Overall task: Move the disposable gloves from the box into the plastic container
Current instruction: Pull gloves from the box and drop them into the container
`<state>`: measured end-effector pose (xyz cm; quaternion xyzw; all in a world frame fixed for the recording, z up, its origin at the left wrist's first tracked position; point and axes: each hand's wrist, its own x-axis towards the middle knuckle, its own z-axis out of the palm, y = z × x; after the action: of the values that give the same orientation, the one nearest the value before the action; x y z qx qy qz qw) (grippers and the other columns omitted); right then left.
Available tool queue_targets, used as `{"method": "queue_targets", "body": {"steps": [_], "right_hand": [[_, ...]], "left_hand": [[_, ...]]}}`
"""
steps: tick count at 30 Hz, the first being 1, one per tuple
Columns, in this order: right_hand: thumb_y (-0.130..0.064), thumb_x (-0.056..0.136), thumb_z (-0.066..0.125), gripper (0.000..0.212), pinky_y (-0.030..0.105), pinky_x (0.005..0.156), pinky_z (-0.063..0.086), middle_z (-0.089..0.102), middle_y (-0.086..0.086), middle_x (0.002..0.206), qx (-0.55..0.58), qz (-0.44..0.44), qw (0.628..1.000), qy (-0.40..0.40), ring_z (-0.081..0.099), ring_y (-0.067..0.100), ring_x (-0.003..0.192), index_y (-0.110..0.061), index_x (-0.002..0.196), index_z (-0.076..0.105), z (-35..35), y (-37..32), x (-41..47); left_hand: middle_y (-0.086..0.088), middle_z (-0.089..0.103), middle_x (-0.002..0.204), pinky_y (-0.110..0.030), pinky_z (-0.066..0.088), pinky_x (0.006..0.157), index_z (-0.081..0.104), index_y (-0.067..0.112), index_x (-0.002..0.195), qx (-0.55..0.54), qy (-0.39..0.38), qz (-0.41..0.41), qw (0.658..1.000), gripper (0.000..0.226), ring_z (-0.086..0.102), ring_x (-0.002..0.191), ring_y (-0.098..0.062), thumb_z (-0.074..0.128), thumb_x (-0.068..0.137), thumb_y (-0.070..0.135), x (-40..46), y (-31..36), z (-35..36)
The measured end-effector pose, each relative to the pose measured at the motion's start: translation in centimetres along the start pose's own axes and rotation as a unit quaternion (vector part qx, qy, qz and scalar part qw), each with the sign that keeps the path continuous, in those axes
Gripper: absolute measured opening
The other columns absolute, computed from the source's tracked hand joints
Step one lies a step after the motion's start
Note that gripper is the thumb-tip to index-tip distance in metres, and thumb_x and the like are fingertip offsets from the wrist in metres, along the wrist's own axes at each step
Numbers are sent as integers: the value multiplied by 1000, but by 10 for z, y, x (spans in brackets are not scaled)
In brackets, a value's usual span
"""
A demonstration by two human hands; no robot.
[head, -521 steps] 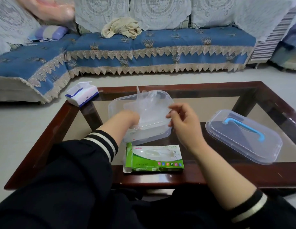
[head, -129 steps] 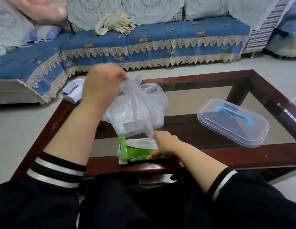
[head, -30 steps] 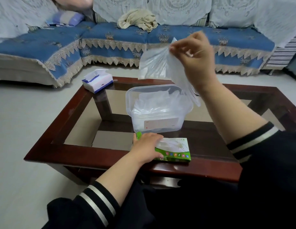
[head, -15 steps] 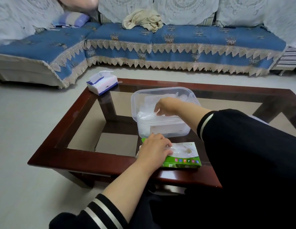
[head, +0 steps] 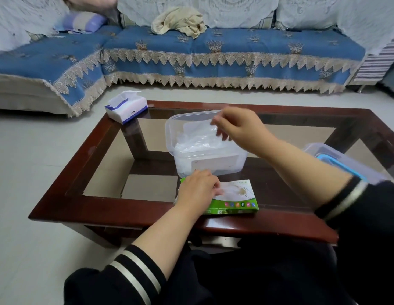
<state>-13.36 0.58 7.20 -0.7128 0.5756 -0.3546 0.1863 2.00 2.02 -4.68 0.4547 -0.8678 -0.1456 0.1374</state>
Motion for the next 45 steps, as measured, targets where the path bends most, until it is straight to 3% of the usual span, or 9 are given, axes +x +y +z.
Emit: {"method": "queue_targets", "body": {"steps": [3,5,8,15,19,27,31,38,45], "right_hand": [[-38,94,54,36,32,64,50,67,5,65,39,96,993,-48,58,11,57,-10,73,63,22,17,-53],[-46,82,68,29,35,81,51,70,-1,92,-45,132,984,-107,62,9,81,-18,92,66,42,43,-77],[-46,69,80,74,39,102,41,56,-2,131,-125,134,962,-204,51,18,120,-20,131,51,60,69,-94],[-49,66,81,71,35,94,43,57,-4,124,-143,170,956,-189,52,19,115,-31,128,52,68,79,-94],[-54,65,79,74,33,88,43,57,-1,120,-146,188,953,-186,53,22,111,-28,128,50,70,77,-94],[-50,67,80,64,35,83,44,57,1,113,-169,171,949,-205,55,25,103,-19,116,53,64,70,-95],[-53,66,80,72,35,88,42,56,3,120,-187,151,948,-208,52,26,111,-18,122,52,65,72,-95],[-53,68,79,80,31,97,35,50,-1,132,-179,142,952,-205,45,21,122,-24,135,45,65,76,-95],[-54,68,78,81,32,99,36,51,0,132,-190,122,954,-198,45,21,122,-23,135,44,67,81,-94]], "left_hand": [[6,59,104,-31,37,76,68,26,98,30,3,0,1000,18,49,103,-18,59,92,39,1,0,1],[3,59,105,-31,34,74,68,25,102,56,14,17,998,18,49,106,-21,56,93,33,1,1,3],[-1,61,103,-32,35,73,69,19,99,57,49,39,996,17,52,104,-24,54,93,24,-1,2,5],[0,60,75,-33,45,48,67,15,72,3,149,75,986,10,59,72,-25,68,82,13,-1,10,11],[3,59,75,-29,41,44,65,17,72,0,211,106,972,20,53,73,-17,52,86,23,-2,13,7],[-4,63,77,-34,48,53,67,9,78,72,285,221,930,17,55,73,-23,65,74,-7,-1,11,-24],[-7,64,83,-39,51,57,68,8,86,48,339,199,918,10,60,76,-26,59,87,3,15,28,-93],[-9,67,85,-21,37,70,71,7,86,13,509,134,850,23,60,80,-23,55,95,22,64,39,-179],[-1,55,86,-28,33,65,68,9,93,75,275,21,958,26,51,81,-18,48,99,24,105,0,-96]]}}
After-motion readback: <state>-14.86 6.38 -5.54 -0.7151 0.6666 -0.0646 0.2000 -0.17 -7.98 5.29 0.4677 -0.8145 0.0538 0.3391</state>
